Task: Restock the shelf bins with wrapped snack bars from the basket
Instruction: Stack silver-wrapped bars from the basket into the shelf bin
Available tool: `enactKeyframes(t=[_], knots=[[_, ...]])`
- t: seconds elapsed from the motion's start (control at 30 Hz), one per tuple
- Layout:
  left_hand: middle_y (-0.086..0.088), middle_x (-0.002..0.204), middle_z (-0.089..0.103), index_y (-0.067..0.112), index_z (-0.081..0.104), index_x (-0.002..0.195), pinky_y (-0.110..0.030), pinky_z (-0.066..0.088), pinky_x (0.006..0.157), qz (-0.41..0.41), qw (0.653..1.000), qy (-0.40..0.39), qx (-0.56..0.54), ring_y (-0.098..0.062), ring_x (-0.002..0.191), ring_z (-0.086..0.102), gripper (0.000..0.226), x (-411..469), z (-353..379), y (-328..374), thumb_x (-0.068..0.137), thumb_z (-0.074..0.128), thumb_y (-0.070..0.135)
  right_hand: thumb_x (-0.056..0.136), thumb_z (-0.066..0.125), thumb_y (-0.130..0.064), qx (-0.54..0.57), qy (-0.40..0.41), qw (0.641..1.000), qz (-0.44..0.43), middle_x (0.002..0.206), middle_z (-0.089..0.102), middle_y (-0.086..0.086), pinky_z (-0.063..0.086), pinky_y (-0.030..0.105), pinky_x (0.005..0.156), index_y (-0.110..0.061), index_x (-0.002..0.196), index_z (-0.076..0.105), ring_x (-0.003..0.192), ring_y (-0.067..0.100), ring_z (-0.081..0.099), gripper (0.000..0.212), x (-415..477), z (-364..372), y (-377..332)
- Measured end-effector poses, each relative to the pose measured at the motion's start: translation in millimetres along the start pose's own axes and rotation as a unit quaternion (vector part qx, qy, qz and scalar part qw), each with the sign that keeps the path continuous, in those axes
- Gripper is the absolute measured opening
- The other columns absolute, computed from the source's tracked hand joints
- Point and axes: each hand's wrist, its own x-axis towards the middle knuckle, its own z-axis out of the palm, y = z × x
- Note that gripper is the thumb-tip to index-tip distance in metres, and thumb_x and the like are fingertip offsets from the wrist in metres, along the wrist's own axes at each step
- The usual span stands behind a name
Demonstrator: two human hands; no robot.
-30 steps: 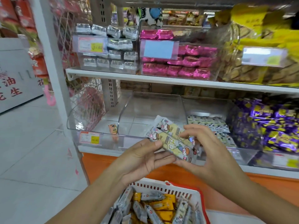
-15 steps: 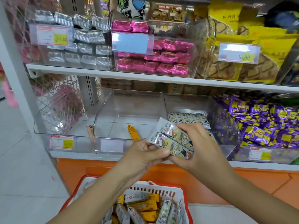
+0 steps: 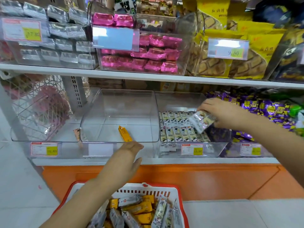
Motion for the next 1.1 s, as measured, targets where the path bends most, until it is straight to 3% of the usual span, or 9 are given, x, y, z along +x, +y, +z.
enactKeyframes(t=[0.17, 0.3, 0.47, 0.57, 0.73, 0.83, 0.93, 1.03, 1.1], knots=[[0.012, 0.154, 0.020, 0.025, 0.033, 0.146, -0.017, 0.031, 0.104, -0.007, 0.999, 0.032, -0.027, -0.007, 0.133, 0.038, 0.049, 4, 2, -6, 0.099, 0.044, 0.028, 0.090, 0.051, -0.007, -0.179, -0.084, 0.976, -0.089, 0.144, 0.030, 0.001, 0.036, 0.020, 0.073, -0.033, 0.139, 0.037, 0.138, 0.020, 0.022, 0.057, 15, 12, 12], [0.010, 0.155, 0.019, 0.025, 0.024, 0.149, -0.013, 0.021, 0.108, -0.006, 1.000, 0.023, 0.008, -0.006, 0.139, 0.027, 0.053, 6, 5, -13, 0.099, 0.040, 0.032, 0.099, 0.042, -0.013, -0.210, -0.098, 0.961, -0.149, 0.149, 0.026, 0.004, 0.039, 0.033, 0.098, -0.038, 0.140, 0.035, 0.139, 0.026, 0.019, 0.049, 21, 36, 9], [0.011, 0.155, 0.021, 0.026, 0.022, 0.150, -0.011, 0.019, 0.107, -0.007, 1.000, 0.022, 0.007, -0.005, 0.138, 0.027, 0.054, 9, 7, -14, 0.099, 0.041, 0.032, 0.099, 0.038, -0.010, -0.211, -0.124, 0.951, -0.188, 0.147, 0.025, 0.004, 0.037, 0.030, 0.096, -0.038, 0.141, 0.034, 0.129, 0.023, 0.028, 0.051, 20, 58, 7], [0.011, 0.155, 0.022, 0.026, 0.024, 0.149, -0.012, 0.022, 0.106, -0.005, 1.000, 0.026, 0.001, -0.006, 0.137, 0.030, 0.053, 9, 6, -15, 0.099, 0.042, 0.031, 0.097, 0.036, -0.004, -0.181, -0.154, 0.959, -0.154, 0.143, 0.022, 0.002, 0.036, 0.025, 0.075, -0.036, 0.143, 0.027, 0.123, 0.017, 0.031, 0.057, 17, 60, 6], [0.012, 0.154, 0.023, 0.026, 0.025, 0.149, -0.013, 0.024, 0.106, -0.006, 1.000, 0.021, -0.002, -0.006, 0.137, 0.031, 0.054, 9, 5, -14, 0.099, 0.043, 0.030, 0.092, 0.038, 0.003, -0.106, -0.175, 0.978, -0.026, 0.135, 0.038, 0.010, 0.026, 0.026, 0.051, -0.023, 0.142, 0.026, 0.086, 0.021, 0.051, 0.057, 21, 70, 10], [0.012, 0.155, 0.020, 0.026, 0.022, 0.150, -0.013, 0.023, 0.107, -0.007, 1.000, 0.014, -0.001, -0.005, 0.138, 0.028, 0.056, 7, 5, -14, 0.099, 0.044, 0.030, 0.088, 0.042, 0.007, -0.002, -0.179, 0.983, 0.039, 0.126, 0.056, 0.011, 0.042, 0.031, 0.068, -0.018, 0.137, 0.038, 0.103, 0.026, 0.057, 0.055, 28, 77, 11], [0.013, 0.157, 0.015, 0.027, 0.019, 0.150, -0.012, 0.021, 0.107, -0.012, 1.000, 0.001, -0.003, -0.004, 0.140, 0.026, 0.057, 6, 5, -14, 0.099, 0.044, 0.030, 0.088, 0.045, 0.006, 0.083, -0.193, 0.974, 0.084, 0.146, 0.045, 0.011, 0.041, 0.021, 0.080, -0.021, 0.150, 0.027, 0.119, 0.026, 0.053, 0.070, 32, 79, 8], [0.013, 0.158, 0.012, 0.026, 0.016, 0.151, -0.009, 0.015, 0.106, -0.010, 1.000, -0.007, -0.004, -0.002, 0.143, 0.017, 0.059, 3, 4, -15, 0.099, 0.044, 0.030, 0.094, 0.035, 0.002, 0.131, -0.233, 0.958, 0.108, 0.153, 0.034, 0.010, 0.040, 0.017, 0.067, -0.025, 0.154, 0.013, 0.093, 0.018, 0.056, 0.069, 30, 79, -4], [0.013, 0.158, 0.011, 0.025, 0.016, 0.152, -0.013, 0.017, 0.109, -0.006, 1.000, -0.014, -0.003, -0.001, 0.144, 0.010, 0.059, 1, 4, -15, 0.099, 0.044, 0.030, 0.099, 0.036, -0.003, 0.187, -0.218, 0.950, 0.124, 0.153, 0.034, 0.012, 0.041, 0.023, 0.091, -0.019, 0.153, 0.019, 0.112, 0.026, 0.053, 0.059, 26, 82, -10]])
